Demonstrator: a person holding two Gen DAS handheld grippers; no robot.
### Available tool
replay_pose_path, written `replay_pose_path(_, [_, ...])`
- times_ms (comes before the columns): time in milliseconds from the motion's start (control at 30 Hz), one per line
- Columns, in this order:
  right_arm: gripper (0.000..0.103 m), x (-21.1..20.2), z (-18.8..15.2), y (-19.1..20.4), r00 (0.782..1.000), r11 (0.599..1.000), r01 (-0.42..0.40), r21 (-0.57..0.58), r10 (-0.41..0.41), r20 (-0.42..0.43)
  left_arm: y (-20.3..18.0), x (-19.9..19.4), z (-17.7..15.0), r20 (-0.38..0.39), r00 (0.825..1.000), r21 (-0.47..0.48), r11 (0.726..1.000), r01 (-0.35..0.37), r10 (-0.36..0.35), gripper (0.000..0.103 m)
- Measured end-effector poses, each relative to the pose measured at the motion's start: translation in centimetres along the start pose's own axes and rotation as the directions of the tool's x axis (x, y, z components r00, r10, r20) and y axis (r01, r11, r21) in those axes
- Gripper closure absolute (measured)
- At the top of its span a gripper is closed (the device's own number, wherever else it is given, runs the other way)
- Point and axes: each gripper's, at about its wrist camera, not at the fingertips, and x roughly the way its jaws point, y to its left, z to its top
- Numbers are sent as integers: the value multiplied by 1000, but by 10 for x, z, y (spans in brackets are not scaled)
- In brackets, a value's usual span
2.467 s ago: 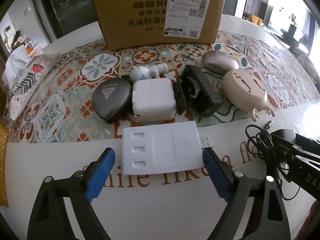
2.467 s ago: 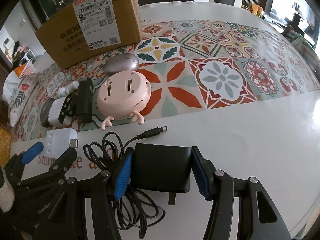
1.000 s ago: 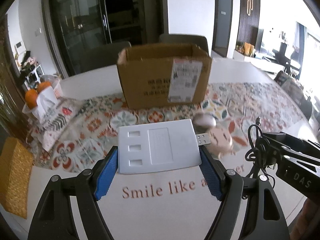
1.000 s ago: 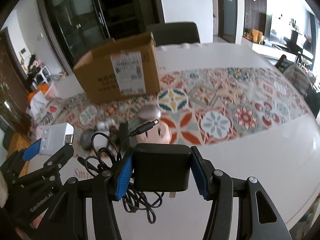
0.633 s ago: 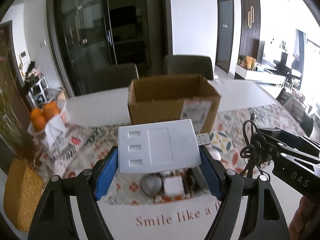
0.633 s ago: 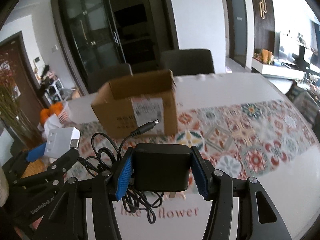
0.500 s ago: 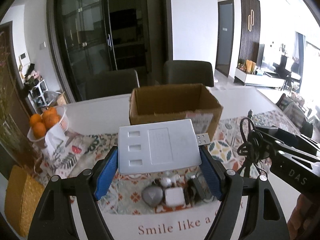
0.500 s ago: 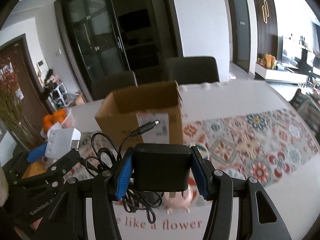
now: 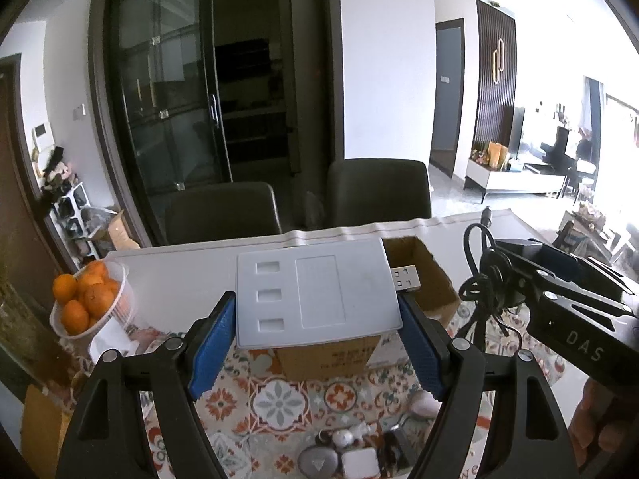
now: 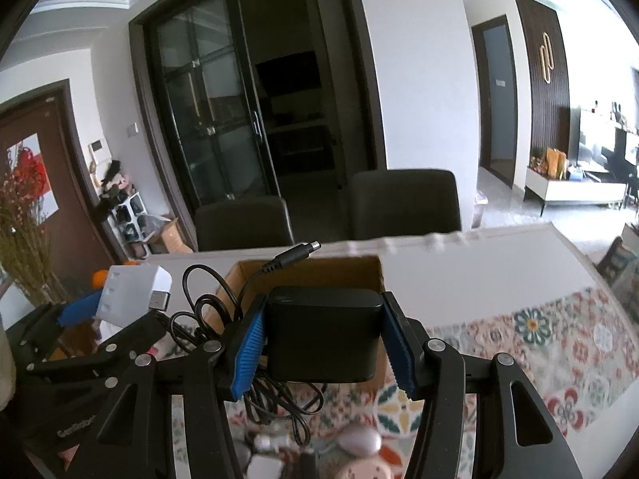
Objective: Organize rigid objects
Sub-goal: 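Carry the white tray and black adapter into the cardboard box and release both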
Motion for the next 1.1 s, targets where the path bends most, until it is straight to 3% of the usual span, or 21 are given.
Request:
replay_pose_path(200, [48,25,24,1,1000,1000,-12,-3,12,-6,8,26,19,-29,1000,-4,1000,2,-2,25])
replay_pose_path(633, [48,95,46,-7,994,1000,-20,-6,19,-106,10,86,40,-123,992,0,1000,-8,8,25])
replay_pose_path(1000, [48,137,50,-9,979,999,-41,-5,39,-199,17,136,35,-258,964,-51,998,45,-57,25])
replay_pose_path(1100, [48,146,46,-10,974,999,-40,0,39,-224,16,145,31,-279,959,-46,998,32,-44,25])
